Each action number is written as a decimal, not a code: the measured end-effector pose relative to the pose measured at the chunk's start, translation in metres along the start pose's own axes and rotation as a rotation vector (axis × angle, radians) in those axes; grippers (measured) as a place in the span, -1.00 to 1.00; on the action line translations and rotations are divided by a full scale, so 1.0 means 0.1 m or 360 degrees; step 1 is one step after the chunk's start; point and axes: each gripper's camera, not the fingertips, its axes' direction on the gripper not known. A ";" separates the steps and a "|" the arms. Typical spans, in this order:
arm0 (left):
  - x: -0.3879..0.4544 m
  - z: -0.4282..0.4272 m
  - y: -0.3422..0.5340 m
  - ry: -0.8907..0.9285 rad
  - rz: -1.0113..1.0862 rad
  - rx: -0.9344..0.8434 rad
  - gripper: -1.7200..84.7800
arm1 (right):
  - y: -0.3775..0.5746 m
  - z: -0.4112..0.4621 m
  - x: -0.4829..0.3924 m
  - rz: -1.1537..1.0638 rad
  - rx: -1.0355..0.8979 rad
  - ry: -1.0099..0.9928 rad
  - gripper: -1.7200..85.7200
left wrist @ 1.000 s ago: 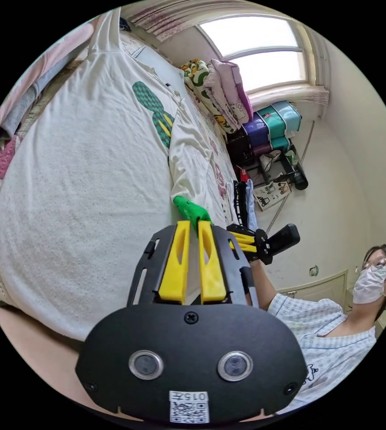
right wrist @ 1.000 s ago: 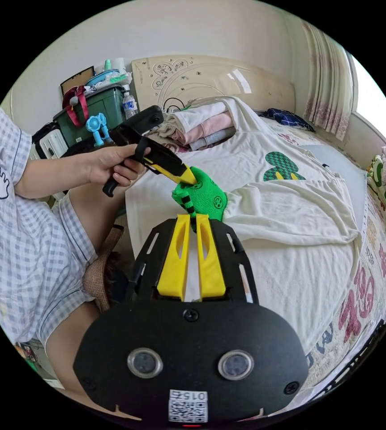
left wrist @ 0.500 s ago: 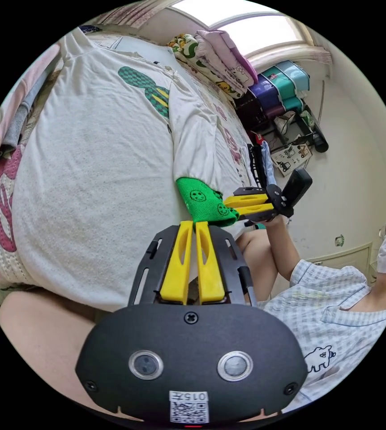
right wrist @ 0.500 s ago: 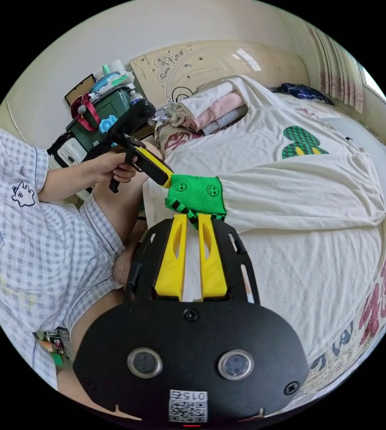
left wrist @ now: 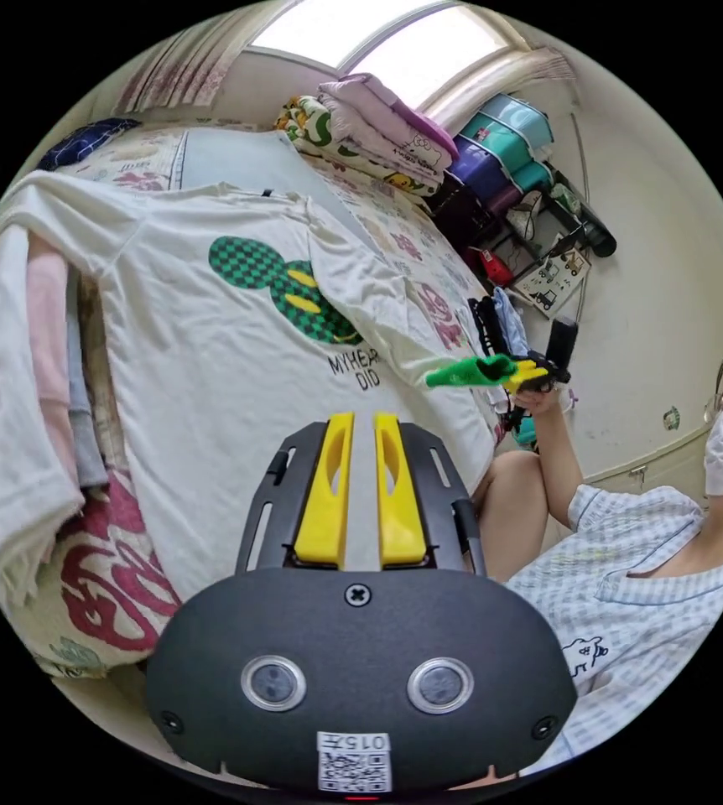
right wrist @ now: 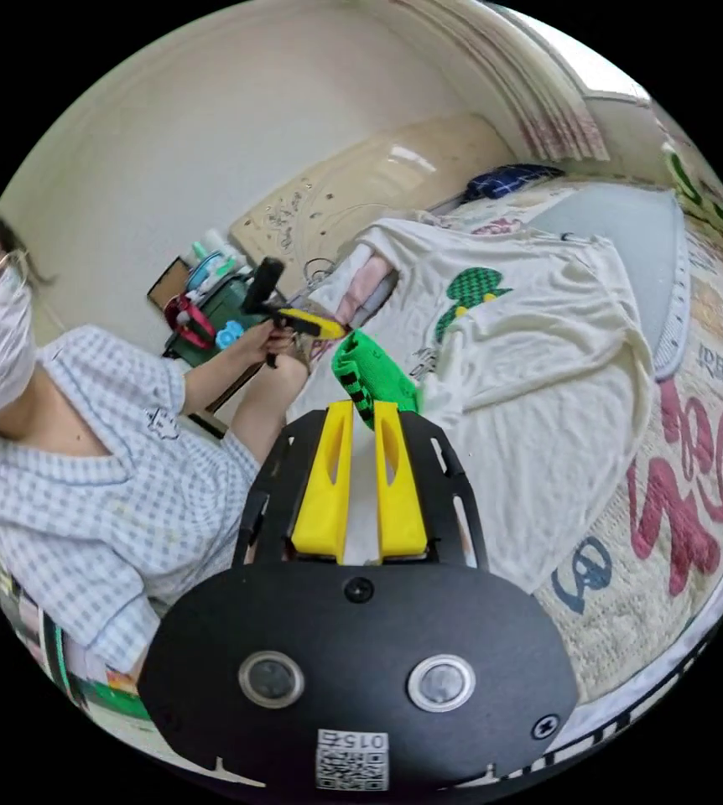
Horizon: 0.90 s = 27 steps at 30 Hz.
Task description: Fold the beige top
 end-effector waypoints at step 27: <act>-0.92 2.08 -3.20 -0.0107 -0.0126 0.0030 -0.68 | -1.59 -1.49 3.70 0.1503 0.0714 0.0501 -0.79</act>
